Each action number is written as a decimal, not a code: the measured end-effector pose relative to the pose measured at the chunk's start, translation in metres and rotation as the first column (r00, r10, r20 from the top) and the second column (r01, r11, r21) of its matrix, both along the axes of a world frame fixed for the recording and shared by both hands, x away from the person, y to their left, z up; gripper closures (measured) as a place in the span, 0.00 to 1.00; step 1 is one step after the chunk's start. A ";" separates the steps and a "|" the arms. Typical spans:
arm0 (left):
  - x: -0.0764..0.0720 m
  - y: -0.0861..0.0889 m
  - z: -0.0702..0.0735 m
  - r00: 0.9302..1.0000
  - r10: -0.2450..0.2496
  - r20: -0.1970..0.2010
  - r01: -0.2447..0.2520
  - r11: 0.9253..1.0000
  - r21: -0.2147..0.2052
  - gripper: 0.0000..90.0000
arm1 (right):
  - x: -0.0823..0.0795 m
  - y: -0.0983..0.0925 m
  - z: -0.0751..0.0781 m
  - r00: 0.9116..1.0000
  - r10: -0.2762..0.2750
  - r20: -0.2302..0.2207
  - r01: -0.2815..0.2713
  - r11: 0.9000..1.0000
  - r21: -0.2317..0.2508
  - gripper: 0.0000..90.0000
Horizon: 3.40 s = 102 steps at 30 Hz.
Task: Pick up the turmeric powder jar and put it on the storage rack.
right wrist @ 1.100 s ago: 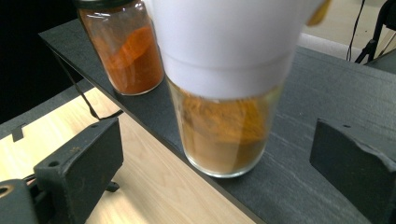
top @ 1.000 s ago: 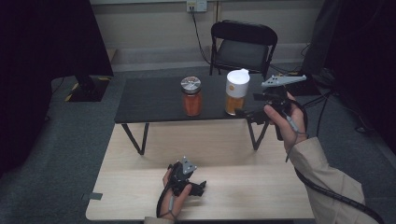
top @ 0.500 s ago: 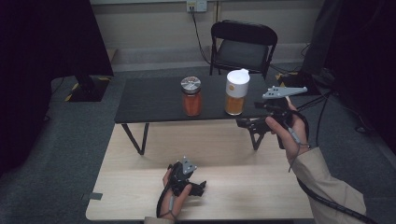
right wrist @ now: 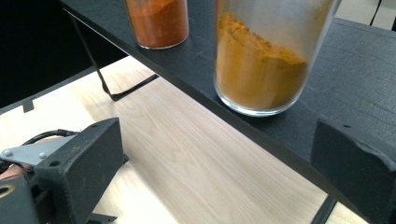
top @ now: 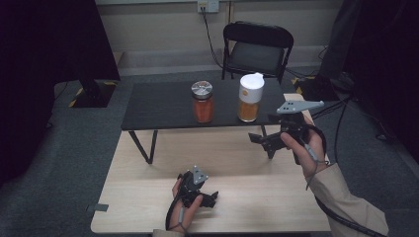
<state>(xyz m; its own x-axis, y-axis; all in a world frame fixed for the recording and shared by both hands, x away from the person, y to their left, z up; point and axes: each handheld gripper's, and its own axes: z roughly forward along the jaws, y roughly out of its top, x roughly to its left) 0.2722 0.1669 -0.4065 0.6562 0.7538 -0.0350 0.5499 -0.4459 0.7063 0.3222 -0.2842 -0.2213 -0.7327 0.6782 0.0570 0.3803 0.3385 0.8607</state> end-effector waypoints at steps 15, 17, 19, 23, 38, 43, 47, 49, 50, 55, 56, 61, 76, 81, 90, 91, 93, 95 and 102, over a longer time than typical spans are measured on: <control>0.000 0.000 0.000 1.000 0.000 0.000 0.000 1.000 0.000 0.00 | -0.004 -0.004 -0.009 1.000 0.002 -0.008 -0.002 1.000 0.005 0.02; 0.000 0.000 0.000 1.000 0.000 0.000 0.000 1.000 0.000 0.00 | -0.004 -0.005 -0.010 1.000 0.003 -0.011 -0.003 1.000 0.007 0.02; 0.000 0.000 0.000 1.000 0.000 0.000 0.000 1.000 0.000 0.00 | -0.005 -0.006 -0.011 1.000 0.004 -0.012 -0.003 1.000 0.010 0.02; 0.000 0.000 0.000 1.000 0.000 0.000 0.000 1.000 0.001 0.00 | -0.007 -0.008 -0.013 1.000 0.007 -0.012 -0.007 1.000 0.010 0.02; 0.000 0.000 0.000 1.000 -0.002 -0.001 0.002 1.000 0.003 0.00 | -0.011 -0.015 -0.027 1.000 0.002 -0.023 -0.002 1.000 0.016 0.02; 0.000 0.000 0.000 1.000 -0.002 -0.002 0.002 1.000 0.002 0.00 | -0.013 -0.016 -0.032 1.000 0.008 -0.028 -0.007 1.000 0.016 0.02; 0.000 0.000 0.000 1.000 0.000 -0.001 0.000 1.000 0.002 0.00 | -0.014 -0.017 -0.039 0.999 0.014 -0.033 -0.014 1.000 0.017 0.02; 0.000 0.000 0.000 1.000 -0.002 0.000 0.002 1.000 0.005 0.00 | -0.015 -0.017 -0.041 0.999 0.015 -0.037 -0.014 1.000 0.018 0.02; 0.000 0.000 0.000 1.000 -0.002 -0.001 0.002 1.000 0.005 0.00 | -0.015 -0.018 -0.043 0.999 0.015 -0.038 -0.014 1.000 0.020 0.02; 0.000 0.000 0.000 1.000 -0.002 0.000 0.002 1.000 0.005 0.00 | -0.015 -0.018 -0.050 0.999 0.016 -0.048 -0.015 1.000 0.021 0.02; 0.000 0.000 0.000 1.000 -0.002 0.000 0.002 1.000 0.005 0.00 | -0.015 -0.018 -0.052 0.999 0.015 -0.050 -0.014 1.000 0.021 0.02; 0.000 0.000 0.000 1.000 -0.002 -0.001 0.002 1.000 0.005 0.00 | -0.016 -0.020 -0.058 0.998 0.017 -0.062 -0.016 1.000 0.021 0.02; 0.000 0.000 0.000 1.000 -0.002 0.000 0.002 1.000 0.004 0.00 | -0.019 -0.027 -0.070 0.998 0.009 -0.066 -0.007 1.000 0.030 0.02; 0.000 0.000 0.000 1.000 -0.002 0.000 0.002 1.000 0.005 0.00 | -0.019 -0.029 -0.072 0.998 0.010 -0.067 -0.008 0.999 0.032 0.02; 0.000 0.000 0.000 1.000 -0.002 0.000 0.002 1.000 0.005 0.00 | -0.020 -0.032 -0.080 0.997 0.004 -0.077 -0.001 0.999 0.034 0.02; 0.000 0.000 0.000 1.000 -0.001 0.000 0.001 1.000 0.004 0.00 | -0.020 -0.033 -0.081 0.997 0.004 -0.079 -0.001 0.999 0.035 0.02; 0.000 0.000 0.000 1.000 -0.002 0.000 0.002 1.000 0.004 0.00 | -0.020 -0.034 -0.083 0.997 0.002 -0.080 0.000 0.999 0.033 0.02; 0.000 0.000 0.000 1.000 -0.001 0.000 0.001 1.000 0.004 0.00 | -0.020 -0.035 -0.084 0.997 0.000 -0.083 0.003 0.999 0.036 0.02; 0.000 0.000 0.000 1.000 -0.002 0.000 0.002 1.000 0.005 0.00 | -0.020 -0.039 -0.092 0.996 -0.002 -0.091 0.005 0.999 0.041 0.02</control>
<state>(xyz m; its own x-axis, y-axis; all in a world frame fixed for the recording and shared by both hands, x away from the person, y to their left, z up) 0.2722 0.1669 -0.4061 0.6576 0.7527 -0.0315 0.5491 -0.4503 0.7041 0.3019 -0.3227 -0.3134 -0.7207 0.6765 0.1512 0.4592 0.3024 0.8353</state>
